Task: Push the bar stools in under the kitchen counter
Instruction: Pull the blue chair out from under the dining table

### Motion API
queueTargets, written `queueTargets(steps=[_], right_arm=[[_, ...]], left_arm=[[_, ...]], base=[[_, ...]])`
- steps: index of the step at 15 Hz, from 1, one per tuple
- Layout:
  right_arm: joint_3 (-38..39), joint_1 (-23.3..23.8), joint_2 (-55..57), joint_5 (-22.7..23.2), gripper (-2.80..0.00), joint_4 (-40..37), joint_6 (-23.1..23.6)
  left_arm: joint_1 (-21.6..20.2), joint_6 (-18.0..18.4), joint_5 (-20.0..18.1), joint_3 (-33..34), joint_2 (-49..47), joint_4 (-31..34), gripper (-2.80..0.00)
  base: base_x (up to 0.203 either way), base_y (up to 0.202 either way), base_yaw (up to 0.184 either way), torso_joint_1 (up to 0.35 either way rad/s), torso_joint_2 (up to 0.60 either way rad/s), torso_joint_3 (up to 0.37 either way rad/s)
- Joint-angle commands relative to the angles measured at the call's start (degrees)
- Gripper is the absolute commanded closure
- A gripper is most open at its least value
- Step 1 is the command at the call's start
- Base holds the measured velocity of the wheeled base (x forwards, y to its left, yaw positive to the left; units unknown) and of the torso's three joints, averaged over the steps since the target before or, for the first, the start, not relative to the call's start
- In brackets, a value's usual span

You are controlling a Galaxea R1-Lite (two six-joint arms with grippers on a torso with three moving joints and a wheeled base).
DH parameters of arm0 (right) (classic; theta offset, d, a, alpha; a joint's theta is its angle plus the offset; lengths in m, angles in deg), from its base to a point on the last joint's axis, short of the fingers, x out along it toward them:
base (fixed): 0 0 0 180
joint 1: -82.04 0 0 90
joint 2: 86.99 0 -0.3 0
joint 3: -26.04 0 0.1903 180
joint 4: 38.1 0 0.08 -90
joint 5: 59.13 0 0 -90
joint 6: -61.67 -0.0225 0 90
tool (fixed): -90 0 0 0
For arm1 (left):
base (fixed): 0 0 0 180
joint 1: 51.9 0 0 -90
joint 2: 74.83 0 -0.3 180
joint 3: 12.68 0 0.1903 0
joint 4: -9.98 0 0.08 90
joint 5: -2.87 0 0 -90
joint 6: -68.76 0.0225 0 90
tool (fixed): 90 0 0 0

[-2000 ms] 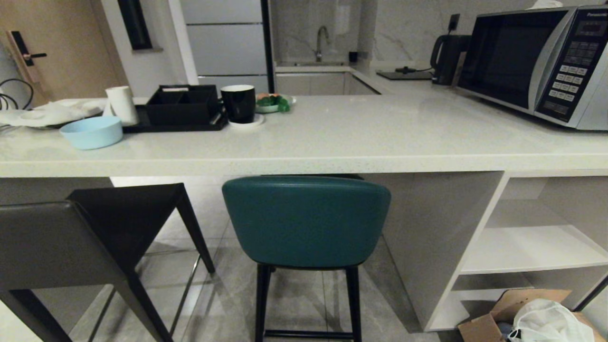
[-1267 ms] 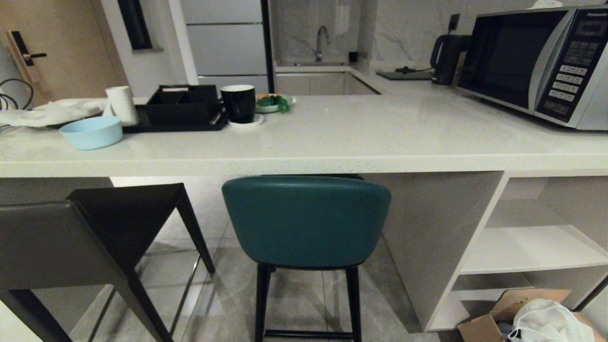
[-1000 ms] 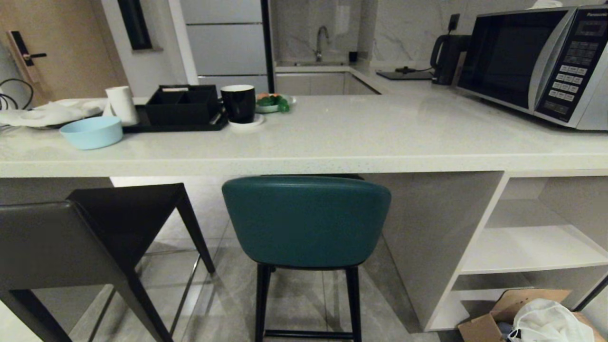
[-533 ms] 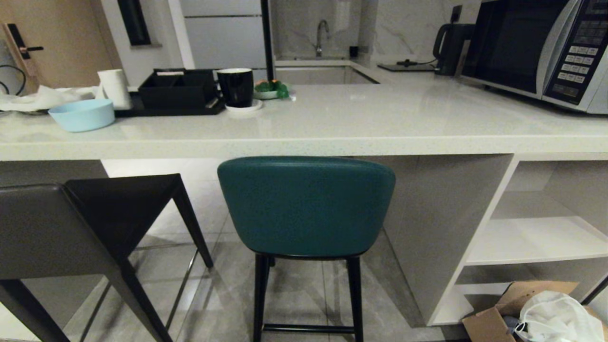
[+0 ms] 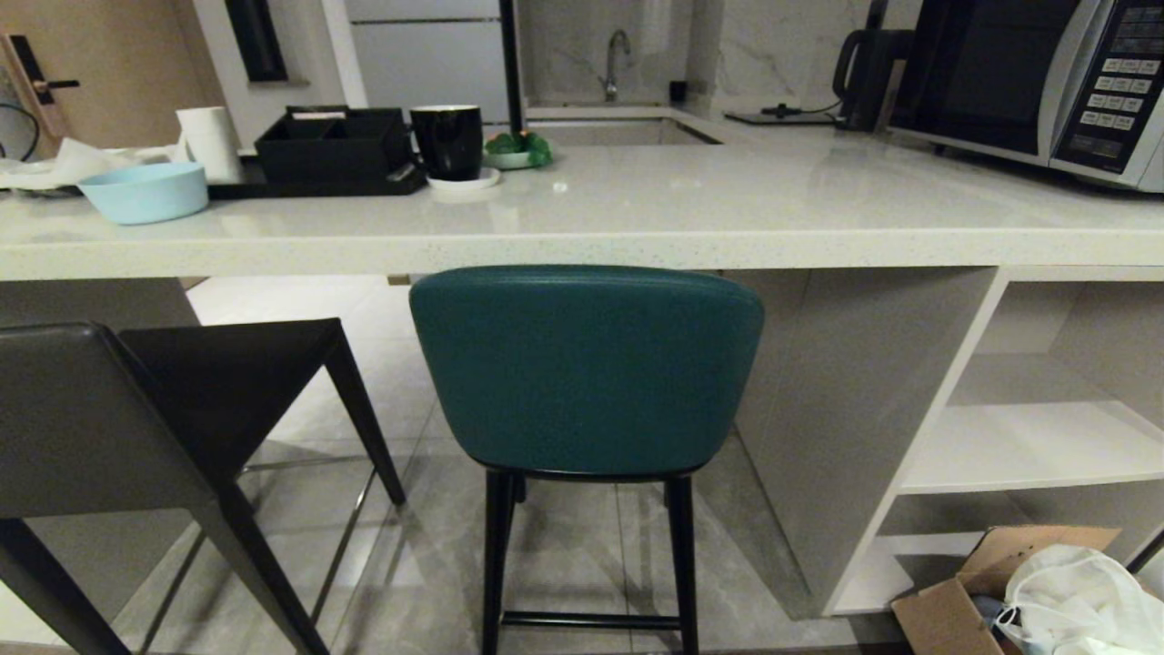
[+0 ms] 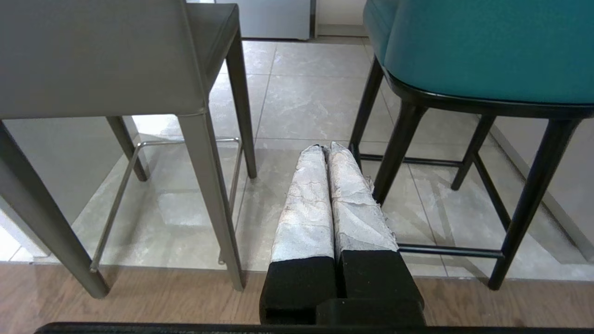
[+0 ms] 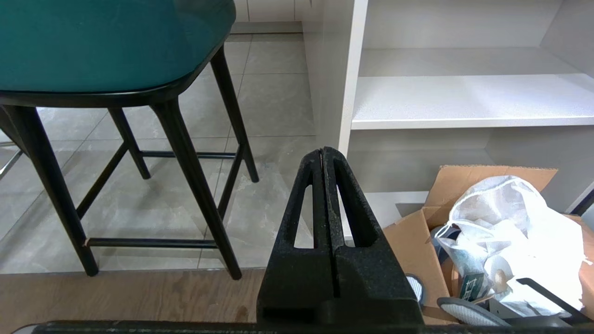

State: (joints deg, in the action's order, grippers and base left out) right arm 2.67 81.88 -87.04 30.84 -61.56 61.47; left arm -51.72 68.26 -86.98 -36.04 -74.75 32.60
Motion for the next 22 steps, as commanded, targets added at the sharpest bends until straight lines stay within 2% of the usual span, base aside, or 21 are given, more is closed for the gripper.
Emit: queueTargets(steps=[1,6,17,22], right_arm=[[0.00,-0.02,-0.04,0.02,0.00,0.01,0.03],[0.00,-0.02,-0.04,0.02,0.00,0.01,0.03],[0.00,-0.02,-0.04,0.02,0.00,0.01,0.03],[-0.16,-0.02,0.46,0.43,0.00,-0.34,1.42]], left_arm=[[-0.01,-0.02,0.02,0.09,-0.07,-0.04,0.00],[-0.01,-0.02,0.02,0.09,-0.07,-0.04,0.00],[0.08,-0.02,0.02,0.09,-0.07,-0.04,0.00],[-0.03,0.33,-0.05,-0.19,-0.01,0.83,0.00]], base=[[0.000,0.000,0.000,0.000,0.00,0.000],[0.000,0.000,0.000,0.000,0.00,0.000],[0.181,0.000,-0.001,0.003,0.00,0.002],[0.000,0.000,0.000,0.000,0.00,0.000]])
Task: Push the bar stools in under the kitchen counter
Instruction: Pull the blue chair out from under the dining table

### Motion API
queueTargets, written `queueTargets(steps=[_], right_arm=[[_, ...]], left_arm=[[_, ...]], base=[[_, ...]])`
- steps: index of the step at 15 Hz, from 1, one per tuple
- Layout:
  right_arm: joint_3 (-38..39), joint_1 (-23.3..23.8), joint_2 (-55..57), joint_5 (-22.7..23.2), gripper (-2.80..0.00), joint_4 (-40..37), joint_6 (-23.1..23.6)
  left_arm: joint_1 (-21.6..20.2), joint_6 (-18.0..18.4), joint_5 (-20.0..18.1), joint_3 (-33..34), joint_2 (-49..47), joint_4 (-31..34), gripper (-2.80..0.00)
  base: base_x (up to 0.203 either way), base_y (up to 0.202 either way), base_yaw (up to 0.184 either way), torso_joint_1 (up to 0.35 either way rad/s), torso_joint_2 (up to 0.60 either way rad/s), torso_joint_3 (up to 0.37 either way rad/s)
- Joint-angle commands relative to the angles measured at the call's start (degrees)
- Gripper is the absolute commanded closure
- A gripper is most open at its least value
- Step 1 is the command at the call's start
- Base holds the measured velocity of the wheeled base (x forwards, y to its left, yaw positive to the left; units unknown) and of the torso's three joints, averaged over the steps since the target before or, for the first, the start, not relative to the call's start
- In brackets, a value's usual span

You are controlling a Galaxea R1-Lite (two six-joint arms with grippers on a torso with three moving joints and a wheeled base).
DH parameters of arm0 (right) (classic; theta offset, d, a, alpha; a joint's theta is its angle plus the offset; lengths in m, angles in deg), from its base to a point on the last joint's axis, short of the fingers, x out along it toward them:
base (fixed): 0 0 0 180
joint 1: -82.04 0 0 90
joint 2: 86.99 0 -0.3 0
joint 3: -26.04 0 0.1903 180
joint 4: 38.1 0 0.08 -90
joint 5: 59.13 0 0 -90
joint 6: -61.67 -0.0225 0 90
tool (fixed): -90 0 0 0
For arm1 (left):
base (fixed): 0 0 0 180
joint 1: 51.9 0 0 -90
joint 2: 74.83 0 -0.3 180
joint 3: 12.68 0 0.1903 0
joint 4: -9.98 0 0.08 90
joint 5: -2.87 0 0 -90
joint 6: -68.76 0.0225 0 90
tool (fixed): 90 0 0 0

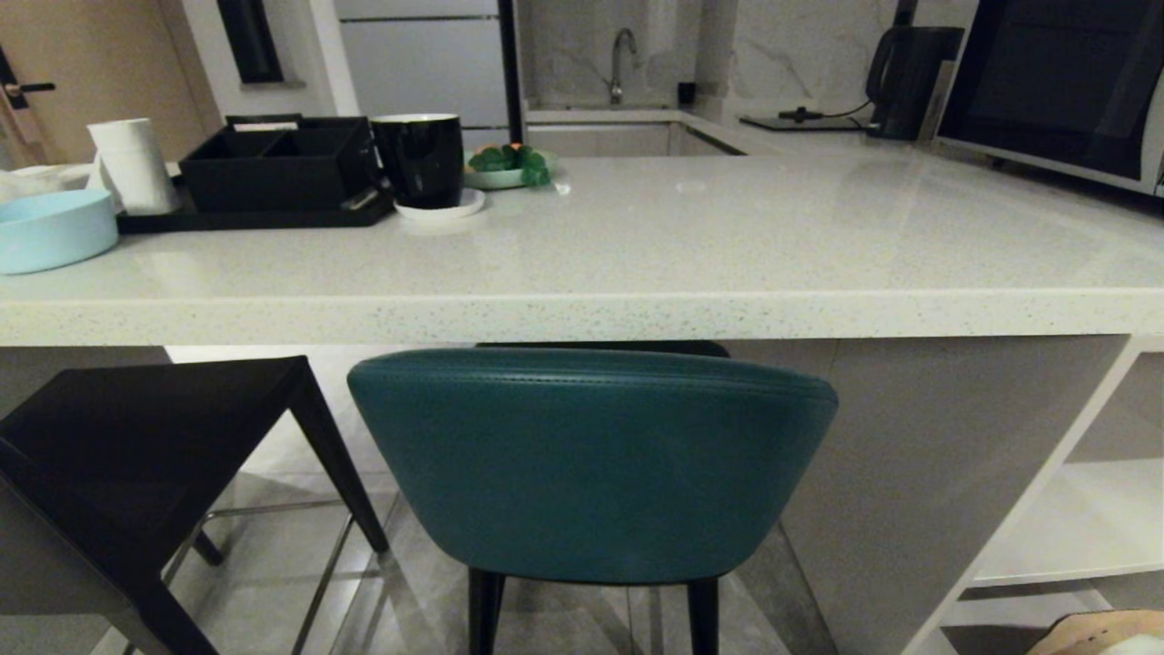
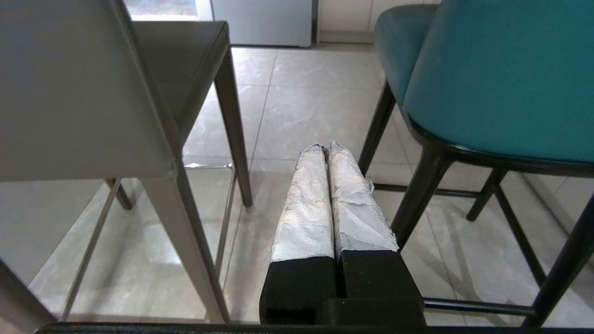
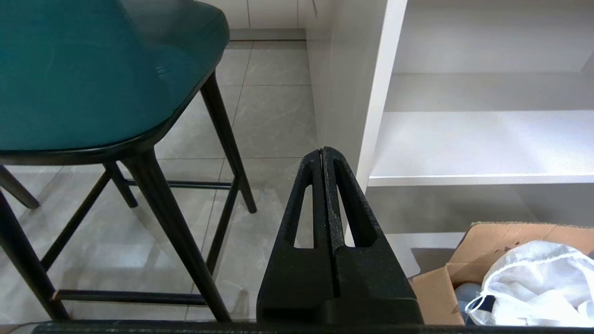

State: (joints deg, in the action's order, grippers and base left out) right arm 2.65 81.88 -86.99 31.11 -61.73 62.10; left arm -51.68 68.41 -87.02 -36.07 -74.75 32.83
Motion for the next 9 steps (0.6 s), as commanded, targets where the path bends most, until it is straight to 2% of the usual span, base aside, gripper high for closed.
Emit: queueTargets(steps=[1,3,5,7,9], right_arm=[[-0.37,-0.02,1.76,0.73,0.00,-0.28,1.92],[-3.92,-0.05,6.52,2.79,0.00,-0.59,2.31],[-7.83,-0.13,15.16,5.61,0.00,-0.71,1.44],[-11.01,-0.26,26.76,8.73,0.00,-0.17,-0.28],[-12.27,-0.43,38.58,11.84,0.00,2.41,-1.85]], left_arm=[[-0.12,0.81,0.05,-0.43,-0.89,1.59,0.00],[-0.09,0.66,-0.10,-2.34,-5.48,2.18,0.00],[0.53,-1.82,-0.49,-7.07,-14.09,1.71,0.00],[1.76,-3.79,-0.73,-9.41,-26.89,-3.26,0.00],[2.50,-4.65,-0.85,-10.27,-40.77,-12.28,0.00]], base=[[0.000,0.000,0.000,0.000,0.00,0.000],[0.000,0.000,0.000,0.000,0.00,0.000],[0.000,0.000,0.000,0.000,0.00,0.000],[0.000,0.000,0.000,0.000,0.00,0.000],[0.000,0.000,0.000,0.000,0.00,0.000]])
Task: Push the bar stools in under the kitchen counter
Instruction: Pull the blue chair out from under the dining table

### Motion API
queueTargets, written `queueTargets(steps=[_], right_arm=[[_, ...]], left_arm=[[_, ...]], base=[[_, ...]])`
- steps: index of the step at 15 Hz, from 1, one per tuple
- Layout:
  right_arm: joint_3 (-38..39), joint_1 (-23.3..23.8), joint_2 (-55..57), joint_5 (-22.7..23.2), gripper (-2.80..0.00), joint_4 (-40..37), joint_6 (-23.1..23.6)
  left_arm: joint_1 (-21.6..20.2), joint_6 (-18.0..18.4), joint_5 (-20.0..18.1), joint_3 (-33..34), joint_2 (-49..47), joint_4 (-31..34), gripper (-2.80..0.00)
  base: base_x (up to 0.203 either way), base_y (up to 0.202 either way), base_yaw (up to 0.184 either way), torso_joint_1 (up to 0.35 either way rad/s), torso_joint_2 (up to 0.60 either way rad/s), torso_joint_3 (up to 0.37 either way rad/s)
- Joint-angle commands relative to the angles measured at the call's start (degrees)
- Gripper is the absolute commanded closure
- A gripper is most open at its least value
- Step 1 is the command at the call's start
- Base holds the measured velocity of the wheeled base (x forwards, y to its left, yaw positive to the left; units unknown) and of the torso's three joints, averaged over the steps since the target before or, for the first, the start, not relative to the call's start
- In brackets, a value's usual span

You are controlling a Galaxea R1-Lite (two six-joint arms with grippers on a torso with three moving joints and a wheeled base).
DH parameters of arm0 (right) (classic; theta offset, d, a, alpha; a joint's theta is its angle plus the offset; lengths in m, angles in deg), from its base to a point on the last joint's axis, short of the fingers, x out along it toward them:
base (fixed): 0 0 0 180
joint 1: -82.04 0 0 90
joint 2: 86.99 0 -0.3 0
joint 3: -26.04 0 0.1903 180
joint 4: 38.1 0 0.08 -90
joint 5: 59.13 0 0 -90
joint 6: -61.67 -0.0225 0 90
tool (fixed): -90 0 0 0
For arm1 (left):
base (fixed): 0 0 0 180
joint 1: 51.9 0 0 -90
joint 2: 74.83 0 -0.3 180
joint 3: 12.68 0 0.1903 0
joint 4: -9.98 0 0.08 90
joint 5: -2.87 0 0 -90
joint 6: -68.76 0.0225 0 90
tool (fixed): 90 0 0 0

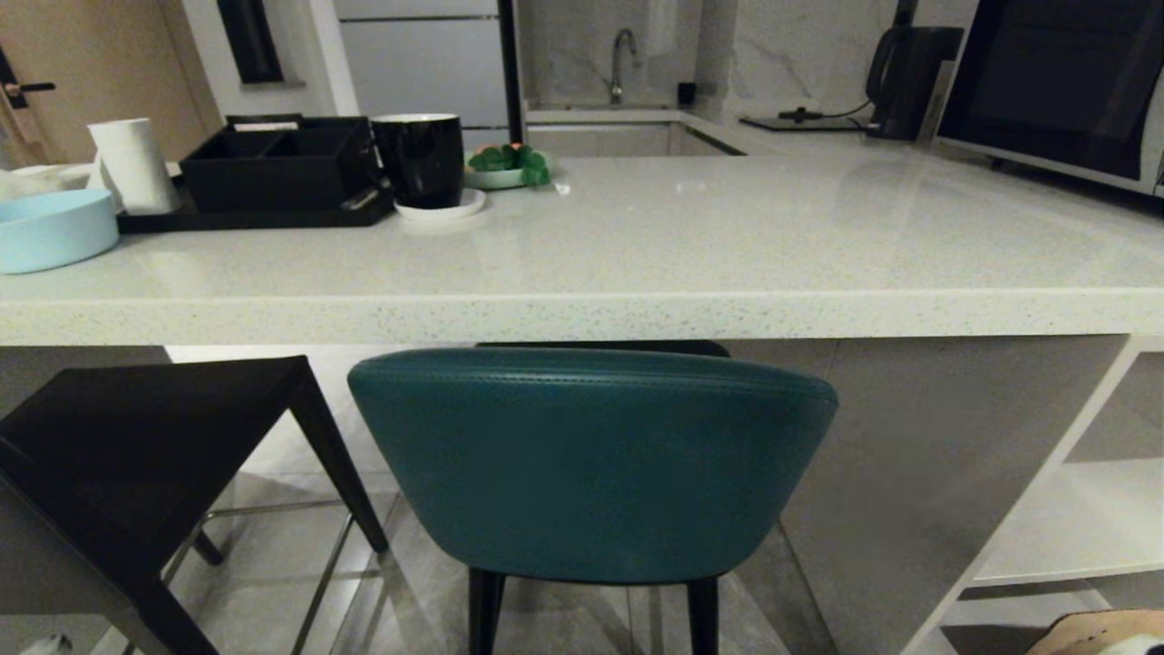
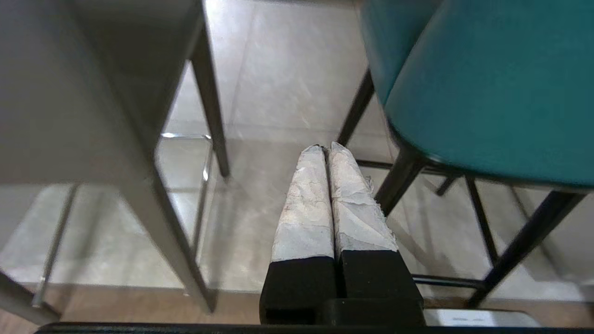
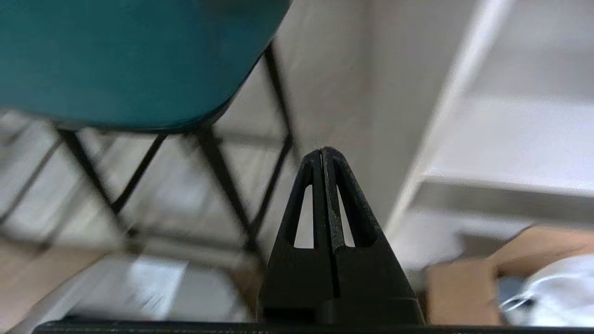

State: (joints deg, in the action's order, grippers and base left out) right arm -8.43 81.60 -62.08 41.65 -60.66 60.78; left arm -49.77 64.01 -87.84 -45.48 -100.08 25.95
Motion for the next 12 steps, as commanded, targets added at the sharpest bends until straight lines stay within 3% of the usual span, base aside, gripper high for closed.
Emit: queueTargets(steps=[1,5,12], right_arm=[[-1.51,-0.20,19.98,2.65,0.00,3.51,-1.46],[-2.41,-0.35,43.49,5.34,0.00,16.62,-4.89],[-7.06,-2.34,64.06,5.99,0.00,34.64,-8.78]], left_arm=[[1.04,-0.57,-0.09,-1.07,-23.04,-10.97,0.00],[3.10,-1.01,-0.07,0.01,-49.95,-37.71,0.00],[4.08,-0.41,0.16,-1.91,-86.43,-74.26,0.00]], base=[[0.000,0.000,0.000,0.000,0.00,0.000],[0.000,0.000,0.000,0.000,0.00,0.000],[0.000,0.000,0.000,0.000,0.00,0.000]])
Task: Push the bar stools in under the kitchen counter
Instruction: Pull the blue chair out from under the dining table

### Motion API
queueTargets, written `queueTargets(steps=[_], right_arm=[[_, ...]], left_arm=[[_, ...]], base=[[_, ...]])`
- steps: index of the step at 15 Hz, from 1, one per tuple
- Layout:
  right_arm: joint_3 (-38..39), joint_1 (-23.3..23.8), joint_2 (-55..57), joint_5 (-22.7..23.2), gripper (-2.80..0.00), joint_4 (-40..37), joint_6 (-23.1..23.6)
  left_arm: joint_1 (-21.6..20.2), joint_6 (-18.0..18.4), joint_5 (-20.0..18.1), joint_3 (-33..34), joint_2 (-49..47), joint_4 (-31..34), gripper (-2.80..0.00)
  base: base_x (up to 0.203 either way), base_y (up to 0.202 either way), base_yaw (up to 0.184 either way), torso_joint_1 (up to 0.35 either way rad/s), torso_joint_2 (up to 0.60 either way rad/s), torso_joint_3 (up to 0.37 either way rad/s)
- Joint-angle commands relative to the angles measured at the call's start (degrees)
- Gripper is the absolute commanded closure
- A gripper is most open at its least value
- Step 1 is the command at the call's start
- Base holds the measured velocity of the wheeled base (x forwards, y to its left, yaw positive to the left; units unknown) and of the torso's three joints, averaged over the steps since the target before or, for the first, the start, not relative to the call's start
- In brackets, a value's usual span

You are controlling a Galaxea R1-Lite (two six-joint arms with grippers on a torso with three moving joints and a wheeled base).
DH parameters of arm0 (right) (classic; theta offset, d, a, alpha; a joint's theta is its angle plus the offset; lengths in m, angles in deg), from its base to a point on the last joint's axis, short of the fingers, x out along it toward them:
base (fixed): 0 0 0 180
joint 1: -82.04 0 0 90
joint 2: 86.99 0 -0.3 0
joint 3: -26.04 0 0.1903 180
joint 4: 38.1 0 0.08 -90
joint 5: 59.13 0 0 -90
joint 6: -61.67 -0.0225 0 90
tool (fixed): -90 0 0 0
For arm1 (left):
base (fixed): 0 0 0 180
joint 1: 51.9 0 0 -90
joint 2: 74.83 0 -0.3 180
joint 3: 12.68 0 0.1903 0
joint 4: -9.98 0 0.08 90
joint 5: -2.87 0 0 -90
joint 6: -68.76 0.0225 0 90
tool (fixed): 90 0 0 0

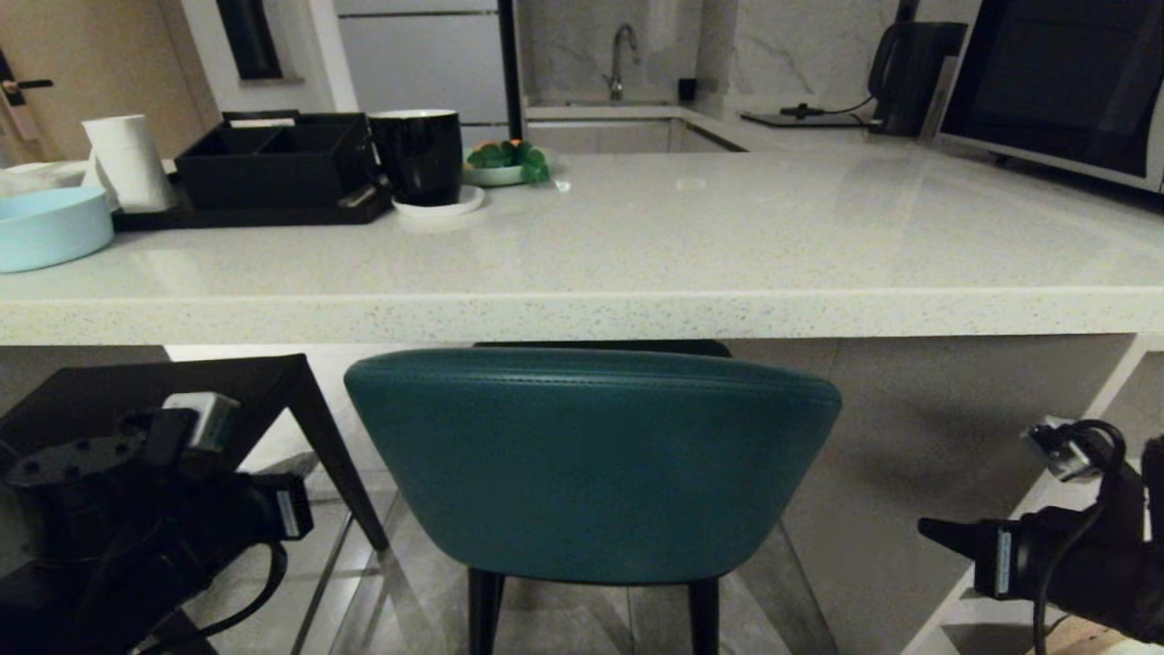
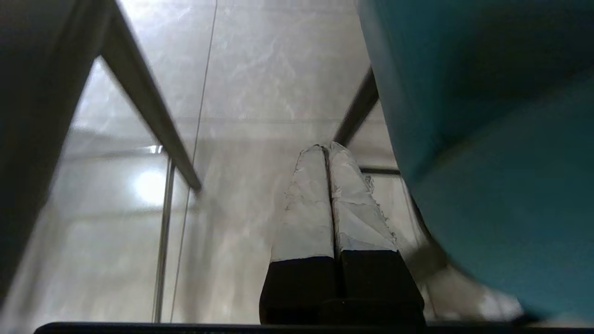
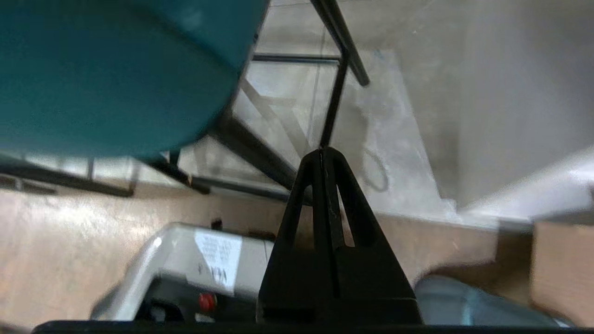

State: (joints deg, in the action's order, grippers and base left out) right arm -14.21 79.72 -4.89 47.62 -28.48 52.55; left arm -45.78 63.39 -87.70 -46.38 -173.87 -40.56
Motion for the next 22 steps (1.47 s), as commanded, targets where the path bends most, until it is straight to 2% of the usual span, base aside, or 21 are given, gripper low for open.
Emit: queueTargets(steps=[1,4,6,9,11,12,13,16,22], right_arm=[[-2.17,-0.75,9.10,-0.14,0.00,4.84,-1.03],[-5.07,-2.96,16.04,-0.61,0.00,11.33,-4.72],[-6.44,-5.18,21.26,-3.13,0.00,18.08,-6.14],[-6.75,-9.60,31.44,-10.58,0.00,34.70,-7.18],[-7.32,-12.49,39.02,-16.87,0.00,48.14,-7.58],[-8.33,-13.65,42.07,-20.57,0.00,52.02,-7.71],[-10.40,-14.31,43.34,-23.73,0.00,53.88,-7.86],[-16.09,-14.66,43.66,-26.23,0.00,54.66,-7.82],[-16.95,-19.30,38.73,-27.12,0.00,54.68,-7.53]], left_arm=[[0.19,1.02,0.11,-2.74,-15.85,-11.15,0.00],[0.24,1.90,0.34,-8.64,-19.94,-13.68,0.00],[-0.12,1.94,0.43,-12.35,-21.87,-13.74,0.00],[0.43,1.86,0.44,-16.02,-22.58,-13.75,0.00],[0.47,1.83,1.41,-19.35,-23.28,-13.75,0.00],[0.62,1.78,1.92,-20.81,-23.34,-13.75,0.00],[1.18,1.81,2.17,-21.85,-23.31,-13.75,0.00],[3.72,1.86,5.38,-24.29,-23.59,-13.75,0.00],[9.07,1.74,9.19,-26.21,-24.67,-13.75,0.00]], base=[[0.000,0.000,0.000,0.000,0.00,0.000],[0.000,0.000,0.000,0.000,0.00,0.000],[0.000,0.000,0.000,0.000,0.00,0.000],[0.000,0.000,0.000,0.000,0.00,0.000],[0.000,0.000,0.000,0.000,0.00,0.000],[0.000,0.000,0.000,0.000,0.00,0.000],[0.000,0.000,0.000,0.000,0.00,0.000],[0.000,0.000,0.000,0.000,0.00,0.000],[0.000,0.000,0.000,0.000,0.00,0.000]])
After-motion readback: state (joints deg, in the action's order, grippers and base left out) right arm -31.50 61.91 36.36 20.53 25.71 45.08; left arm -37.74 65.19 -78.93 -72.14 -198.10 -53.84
